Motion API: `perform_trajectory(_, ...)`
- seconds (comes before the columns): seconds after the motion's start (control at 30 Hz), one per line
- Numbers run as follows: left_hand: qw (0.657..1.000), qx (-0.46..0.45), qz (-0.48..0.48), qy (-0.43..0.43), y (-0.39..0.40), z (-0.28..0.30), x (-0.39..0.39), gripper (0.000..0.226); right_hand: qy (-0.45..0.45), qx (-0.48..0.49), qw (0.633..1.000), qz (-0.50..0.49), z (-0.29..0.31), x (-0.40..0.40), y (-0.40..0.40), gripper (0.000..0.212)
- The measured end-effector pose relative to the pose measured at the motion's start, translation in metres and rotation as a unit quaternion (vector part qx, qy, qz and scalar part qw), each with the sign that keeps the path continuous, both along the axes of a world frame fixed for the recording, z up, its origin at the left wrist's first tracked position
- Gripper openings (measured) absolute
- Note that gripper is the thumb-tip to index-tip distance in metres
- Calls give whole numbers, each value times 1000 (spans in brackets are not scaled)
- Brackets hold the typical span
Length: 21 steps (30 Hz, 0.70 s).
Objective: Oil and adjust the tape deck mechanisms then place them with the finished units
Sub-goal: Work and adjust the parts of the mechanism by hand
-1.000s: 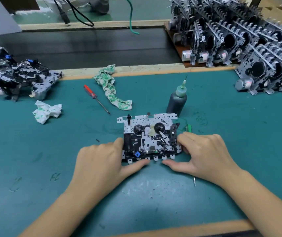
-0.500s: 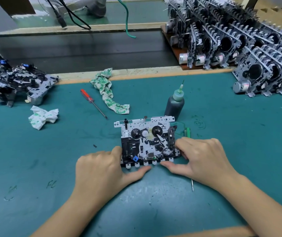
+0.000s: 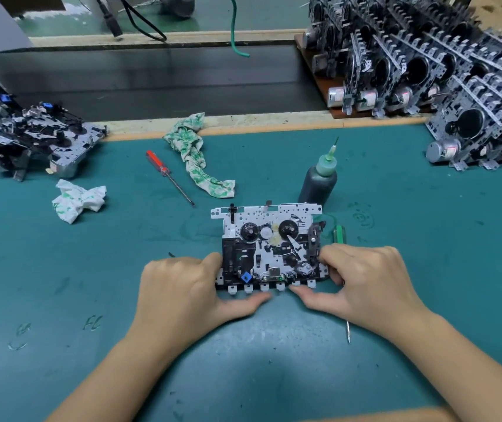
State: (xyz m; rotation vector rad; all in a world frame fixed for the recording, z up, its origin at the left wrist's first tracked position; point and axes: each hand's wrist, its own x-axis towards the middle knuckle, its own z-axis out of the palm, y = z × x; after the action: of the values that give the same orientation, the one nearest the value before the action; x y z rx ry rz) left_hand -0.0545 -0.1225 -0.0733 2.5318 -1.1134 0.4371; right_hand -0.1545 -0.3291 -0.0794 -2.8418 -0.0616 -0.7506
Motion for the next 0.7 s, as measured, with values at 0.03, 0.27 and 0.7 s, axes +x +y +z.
perform_trajectory(0.03, 1000, -4, 8, -2, -1, 0, 0, 69, 2, 5, 1000, 5, 0, 0, 0, 51)
perform_trajectory(0.27, 1000, -13, -11, 14, 0, -2, 4, 71, 18, 18, 1000, 13, 2, 0, 0, 53)
perform_trajectory(0.7, 994, 20, -105, -11, 6, -1, 4, 63, 17, 16, 998, -53, 2, -2, 3, 59)
